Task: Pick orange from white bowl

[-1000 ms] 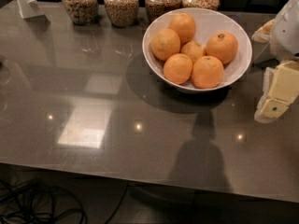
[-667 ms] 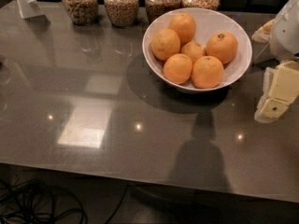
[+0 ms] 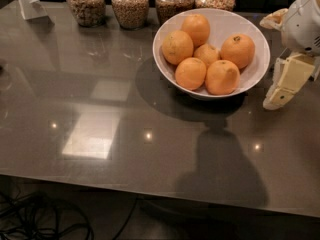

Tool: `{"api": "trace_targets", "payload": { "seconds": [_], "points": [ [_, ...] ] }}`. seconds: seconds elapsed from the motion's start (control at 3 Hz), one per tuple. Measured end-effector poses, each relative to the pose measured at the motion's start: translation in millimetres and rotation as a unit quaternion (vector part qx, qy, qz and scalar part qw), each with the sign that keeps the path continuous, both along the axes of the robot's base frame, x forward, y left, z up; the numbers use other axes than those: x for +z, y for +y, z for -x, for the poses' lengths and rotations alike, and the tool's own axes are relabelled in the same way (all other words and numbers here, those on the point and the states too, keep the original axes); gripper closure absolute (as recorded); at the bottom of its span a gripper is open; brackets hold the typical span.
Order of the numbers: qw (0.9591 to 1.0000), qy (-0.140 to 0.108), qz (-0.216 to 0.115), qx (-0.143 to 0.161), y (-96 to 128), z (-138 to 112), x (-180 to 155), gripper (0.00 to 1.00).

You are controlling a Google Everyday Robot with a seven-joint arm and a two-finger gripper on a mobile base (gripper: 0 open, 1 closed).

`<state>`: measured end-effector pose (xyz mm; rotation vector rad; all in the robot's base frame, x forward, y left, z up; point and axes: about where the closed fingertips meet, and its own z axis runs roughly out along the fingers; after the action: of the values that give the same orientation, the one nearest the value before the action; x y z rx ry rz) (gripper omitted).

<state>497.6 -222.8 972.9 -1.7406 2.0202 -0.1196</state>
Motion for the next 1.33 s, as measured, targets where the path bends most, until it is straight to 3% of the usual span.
{"api": "trace_targets", "payload": {
  "seconds": [0.33,0.67,1.0,1.33],
  "points": [
    [0.9995,-0.02,-0.013,0.021,-1,-23,-3,0.0],
    [0.9979,-0.042,-0.022,0.044,-4,-70,-1,0.0],
    [0.9979,-0.041,-0.022,0.045,-3,-70,-1,0.0],
    [0.9949,-0.085,0.001,0.054,-8,-88,5,0.0]
  ]
}}
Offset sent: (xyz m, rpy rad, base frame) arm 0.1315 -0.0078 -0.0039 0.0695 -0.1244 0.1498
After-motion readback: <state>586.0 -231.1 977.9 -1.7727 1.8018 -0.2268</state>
